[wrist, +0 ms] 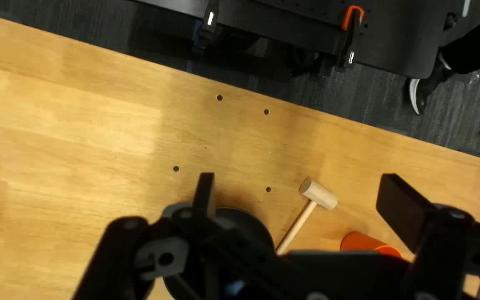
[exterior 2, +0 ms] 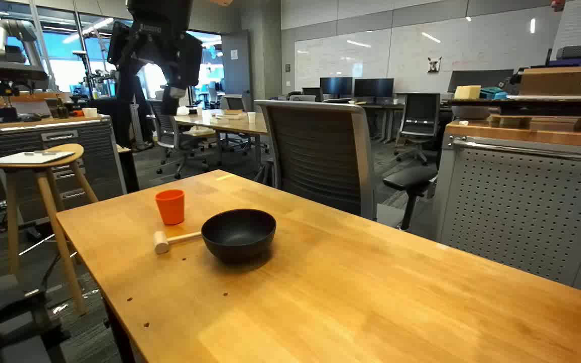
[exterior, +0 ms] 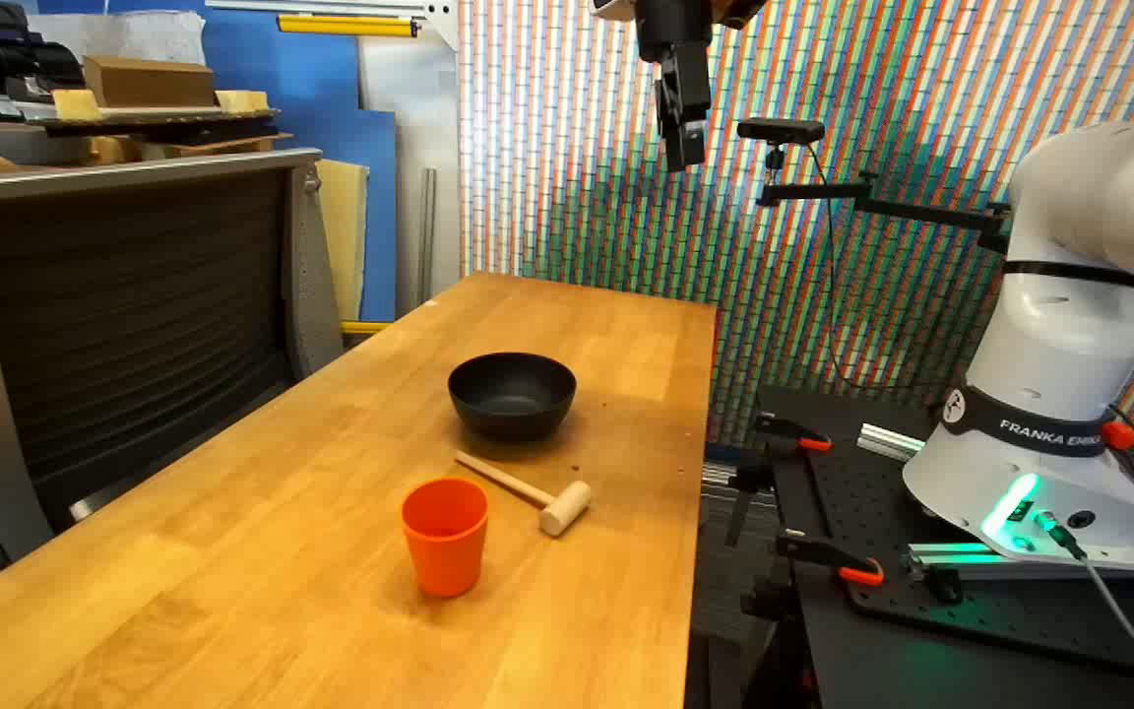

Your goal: Put the orange cup inside the black bowl

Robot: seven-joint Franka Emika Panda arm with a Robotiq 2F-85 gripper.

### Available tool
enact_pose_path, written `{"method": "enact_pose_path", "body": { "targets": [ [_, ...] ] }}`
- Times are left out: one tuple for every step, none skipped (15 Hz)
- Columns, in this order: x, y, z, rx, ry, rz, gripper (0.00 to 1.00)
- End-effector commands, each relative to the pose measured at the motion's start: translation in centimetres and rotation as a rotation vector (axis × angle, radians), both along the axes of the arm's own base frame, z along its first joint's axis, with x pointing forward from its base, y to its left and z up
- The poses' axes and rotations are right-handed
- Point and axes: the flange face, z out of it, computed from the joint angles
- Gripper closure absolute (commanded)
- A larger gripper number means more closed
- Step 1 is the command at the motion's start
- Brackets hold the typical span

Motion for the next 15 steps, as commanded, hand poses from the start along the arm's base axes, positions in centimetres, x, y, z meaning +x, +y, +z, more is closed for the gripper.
{"method": "enact_pose_path", "body": {
  "targets": [
    [0.1,0.0,0.1,0.0,-0.002,0.0,0.0],
    [0.1,0.0,0.2,-0.001,-0.004,0.0,0.0],
    [0.1,0.0,0.3,-0.001,-0.006,0.0,0.0],
    [0.5,-0.1,0.1,-0.025,-0.008,-0.061,0.0],
    [1.3,0.5,-0.1,-0.042,-0.006,-0.13,0.0],
    [2.7,2.0,-0.7,-0.078,-0.009,-0.183,0.0],
    [4.2,4.1,-1.6,-0.112,-0.018,-0.219,0.0],
    [5.6,6.0,-2.7,-0.137,-0.032,-0.254,0.0],
    [6.6,8.1,-3.3,-0.153,-0.042,-0.283,0.0],
    [7.4,10.6,-4.3,-0.176,-0.044,-0.288,0.0],
    [8.3,13.0,-5.5,-0.195,-0.034,-0.286,0.0],
    [9.1,15.7,-6.9,-0.211,-0.028,-0.279,0.0],
    [9.7,18.2,-8.1,-0.218,-0.024,-0.273,0.0],
    [10.5,20.6,-9.4,-0.232,-0.03,-0.271,0.0],
    [11.1,23.1,-10.7,-0.237,-0.029,-0.258,0.0]
  ]
}}
